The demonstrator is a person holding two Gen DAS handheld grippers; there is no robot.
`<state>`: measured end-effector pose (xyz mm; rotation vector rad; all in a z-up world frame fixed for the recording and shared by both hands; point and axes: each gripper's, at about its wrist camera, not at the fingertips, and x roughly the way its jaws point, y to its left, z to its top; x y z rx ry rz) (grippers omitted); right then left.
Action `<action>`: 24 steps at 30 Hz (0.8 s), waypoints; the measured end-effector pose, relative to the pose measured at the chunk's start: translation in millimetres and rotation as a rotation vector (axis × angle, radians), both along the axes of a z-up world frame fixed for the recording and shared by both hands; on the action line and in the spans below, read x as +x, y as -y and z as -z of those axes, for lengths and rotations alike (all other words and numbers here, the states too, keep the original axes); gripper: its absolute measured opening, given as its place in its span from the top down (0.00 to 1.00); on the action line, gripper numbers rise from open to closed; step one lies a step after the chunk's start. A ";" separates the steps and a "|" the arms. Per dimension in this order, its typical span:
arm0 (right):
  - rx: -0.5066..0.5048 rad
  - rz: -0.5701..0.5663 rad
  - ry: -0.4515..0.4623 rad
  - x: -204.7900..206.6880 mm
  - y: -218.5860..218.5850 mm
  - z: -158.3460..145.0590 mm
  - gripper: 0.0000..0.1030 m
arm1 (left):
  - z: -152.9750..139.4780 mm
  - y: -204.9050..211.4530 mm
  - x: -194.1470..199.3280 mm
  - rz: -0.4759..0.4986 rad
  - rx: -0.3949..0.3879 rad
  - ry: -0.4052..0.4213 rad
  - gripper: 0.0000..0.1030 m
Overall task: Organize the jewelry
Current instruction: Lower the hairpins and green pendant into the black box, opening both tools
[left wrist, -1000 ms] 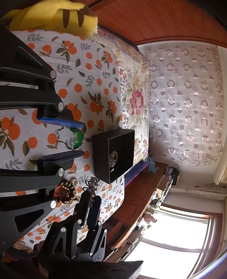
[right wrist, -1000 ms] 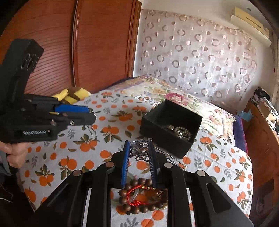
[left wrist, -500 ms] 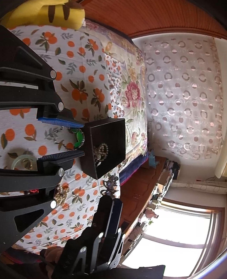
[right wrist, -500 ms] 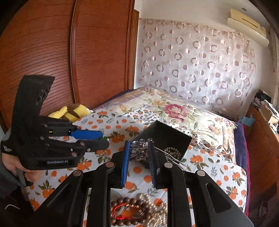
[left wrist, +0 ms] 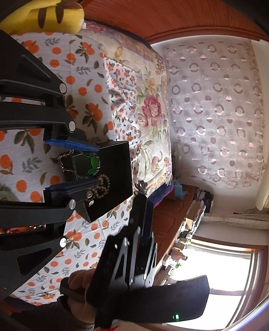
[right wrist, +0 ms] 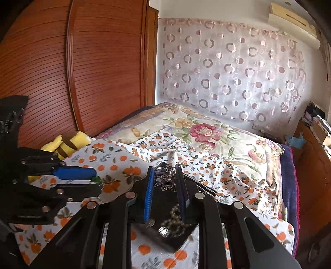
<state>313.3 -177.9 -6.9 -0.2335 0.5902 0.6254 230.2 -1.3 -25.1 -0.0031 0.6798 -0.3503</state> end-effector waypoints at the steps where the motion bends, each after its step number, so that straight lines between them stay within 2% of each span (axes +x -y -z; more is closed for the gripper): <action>1: 0.001 -0.002 -0.013 6.5 -0.5 4.0 0.78 | 0.6 0.4 3.4 0.000 0.001 -0.002 0.76; 9: 0.018 0.013 -0.097 36.1 2.2 35.0 0.77 | 4.9 6.0 29.1 0.003 0.003 -0.022 0.76; 11: 0.049 0.021 -0.111 39.9 7.7 36.0 0.69 | 3.6 8.5 34.2 0.008 -0.002 -0.024 0.76; 24: 0.087 0.093 -0.091 26.7 59.1 34.5 0.65 | -11.3 29.3 58.5 0.040 -0.019 -0.003 0.76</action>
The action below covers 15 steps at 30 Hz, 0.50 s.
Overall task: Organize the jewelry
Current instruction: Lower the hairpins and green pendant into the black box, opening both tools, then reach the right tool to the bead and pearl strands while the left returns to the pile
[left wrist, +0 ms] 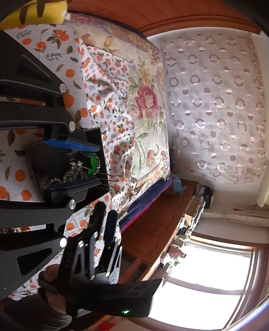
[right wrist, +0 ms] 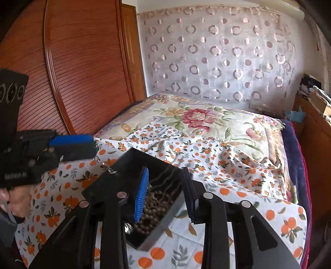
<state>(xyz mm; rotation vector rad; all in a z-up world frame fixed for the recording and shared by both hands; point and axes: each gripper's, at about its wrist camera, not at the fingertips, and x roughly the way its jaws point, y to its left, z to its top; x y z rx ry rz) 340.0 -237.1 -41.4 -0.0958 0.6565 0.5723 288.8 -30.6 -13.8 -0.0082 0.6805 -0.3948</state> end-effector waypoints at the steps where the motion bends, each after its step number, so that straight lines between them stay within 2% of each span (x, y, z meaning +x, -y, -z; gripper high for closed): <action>1: 0.003 0.006 0.000 -3.3 4.2 1.1 0.64 | 0.9 2.6 2.4 0.003 0.000 -0.002 0.76; 8: -0.012 0.040 -0.008 -25.9 23.2 12.6 0.59 | 13.3 12.1 12.1 0.005 0.010 -0.031 0.74; 10: -0.009 0.039 -0.020 -34.1 27.2 16.2 0.59 | 14.0 13.0 9.3 0.005 0.011 -0.030 0.58; 15: -0.020 0.049 -0.056 -62.1 37.0 27.0 0.59 | 18.5 15.1 -4.8 0.011 0.037 -0.028 0.54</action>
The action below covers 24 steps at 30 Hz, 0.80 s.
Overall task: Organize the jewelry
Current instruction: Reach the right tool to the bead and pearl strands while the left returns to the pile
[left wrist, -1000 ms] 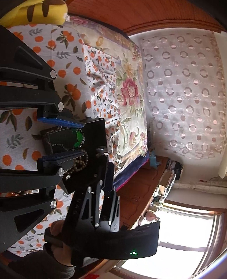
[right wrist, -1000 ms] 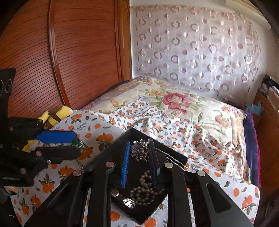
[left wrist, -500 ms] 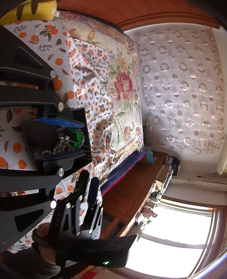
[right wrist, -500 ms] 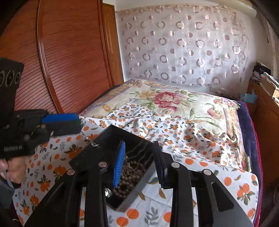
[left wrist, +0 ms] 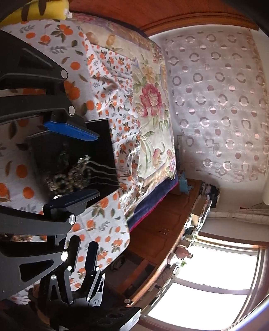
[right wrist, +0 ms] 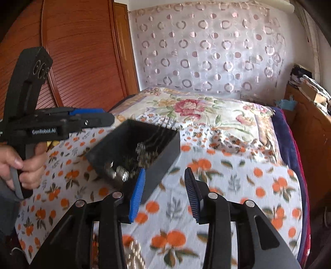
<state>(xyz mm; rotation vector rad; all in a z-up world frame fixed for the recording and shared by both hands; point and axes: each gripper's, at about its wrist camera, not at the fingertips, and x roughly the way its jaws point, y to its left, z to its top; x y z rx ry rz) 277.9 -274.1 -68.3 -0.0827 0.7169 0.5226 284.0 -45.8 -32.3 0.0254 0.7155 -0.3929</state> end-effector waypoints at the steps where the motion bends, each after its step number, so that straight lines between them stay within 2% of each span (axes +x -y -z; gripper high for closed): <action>1: -0.003 -0.002 -0.007 -6.3 1.1 2.9 0.59 | 2.2 0.0 -5.4 0.005 0.003 -0.002 0.53; 6: -0.033 -0.019 -0.050 -37.0 2.6 21.3 0.59 | 19.3 1.3 -43.1 0.025 0.053 -0.005 0.47; 14: -0.087 -0.065 -0.086 -75.0 -6.6 42.4 0.60 | 46.3 -10.3 -88.0 0.035 0.068 -0.061 0.45; 16: -0.093 -0.071 -0.092 -77.7 -8.3 44.0 0.67 | 53.0 -13.9 -95.8 0.032 0.063 -0.083 0.44; 21: -0.127 -0.084 -0.121 -83.8 -11.6 53.8 0.77 | 64.1 -17.8 -106.0 0.024 0.052 -0.115 0.44; 24: -0.132 -0.077 -0.120 -85.3 -11.6 55.2 0.78 | 69.3 -18.3 -109.6 0.021 0.043 -0.129 0.44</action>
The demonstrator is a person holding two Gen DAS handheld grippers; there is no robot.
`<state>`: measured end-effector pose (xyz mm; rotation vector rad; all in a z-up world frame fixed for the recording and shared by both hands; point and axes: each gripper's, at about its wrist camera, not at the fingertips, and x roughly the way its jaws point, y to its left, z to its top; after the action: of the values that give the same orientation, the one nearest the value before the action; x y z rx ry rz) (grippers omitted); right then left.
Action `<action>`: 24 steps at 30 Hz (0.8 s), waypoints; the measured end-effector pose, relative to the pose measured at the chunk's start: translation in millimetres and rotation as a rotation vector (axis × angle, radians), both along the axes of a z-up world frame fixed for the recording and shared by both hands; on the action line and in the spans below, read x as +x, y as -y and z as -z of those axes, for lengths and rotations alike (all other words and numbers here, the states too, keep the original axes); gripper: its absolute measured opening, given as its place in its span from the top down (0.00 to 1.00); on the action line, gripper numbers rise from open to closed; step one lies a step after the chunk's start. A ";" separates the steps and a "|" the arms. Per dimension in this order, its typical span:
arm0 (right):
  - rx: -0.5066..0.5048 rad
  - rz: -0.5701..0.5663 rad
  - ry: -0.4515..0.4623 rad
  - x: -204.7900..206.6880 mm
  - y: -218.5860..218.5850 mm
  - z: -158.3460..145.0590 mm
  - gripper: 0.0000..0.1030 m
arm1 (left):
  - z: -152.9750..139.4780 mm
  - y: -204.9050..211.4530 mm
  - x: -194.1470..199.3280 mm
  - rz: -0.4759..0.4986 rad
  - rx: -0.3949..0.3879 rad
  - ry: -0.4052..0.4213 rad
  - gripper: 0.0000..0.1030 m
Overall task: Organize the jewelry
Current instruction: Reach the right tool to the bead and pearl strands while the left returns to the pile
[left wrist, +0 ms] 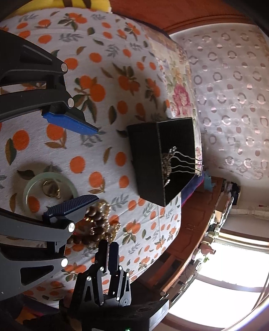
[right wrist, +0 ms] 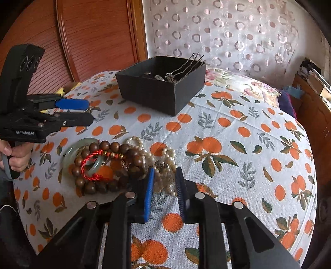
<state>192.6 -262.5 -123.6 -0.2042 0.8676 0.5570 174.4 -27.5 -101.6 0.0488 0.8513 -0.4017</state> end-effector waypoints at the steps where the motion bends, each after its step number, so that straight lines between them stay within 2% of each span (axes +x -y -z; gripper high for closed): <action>1: -0.005 0.003 0.001 0.1 -0.2 -1.0 0.78 | 0.8 0.1 -0.8 0.000 0.000 -0.003 0.44; 7: -0.027 -0.003 0.002 2.8 -8.3 2.7 0.78 | 4.2 5.8 -4.6 0.006 -0.009 -0.014 0.44; 8: -0.030 -0.007 0.003 2.7 -8.9 2.4 0.80 | 4.7 7.4 -5.4 0.008 -0.009 -0.016 0.44; 9: -0.028 -0.012 0.000 2.7 -9.0 2.4 0.90 | 5.0 8.2 -5.4 0.010 -0.009 -0.017 0.44; 13: -0.027 -0.003 0.009 2.3 -3.5 1.9 0.91 | 6.4 14.2 -6.7 0.027 -0.006 -0.023 0.44; 20: 0.003 0.094 0.059 2.2 27.2 -12.4 0.92 | 9.7 26.7 -3.4 0.067 -0.011 -0.040 0.44; 22: 0.008 0.108 0.063 2.5 33.7 -15.3 0.92 | 11.0 29.9 -1.3 0.088 -0.017 -0.049 0.53; 24: 0.007 0.121 0.068 2.8 38.6 -16.6 0.92 | 12.9 33.6 1.8 0.108 -0.023 -0.065 0.58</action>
<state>195.4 -301.1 -106.9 -0.1619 0.8063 0.4379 176.2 -61.1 -114.5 0.0613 0.9110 -0.5168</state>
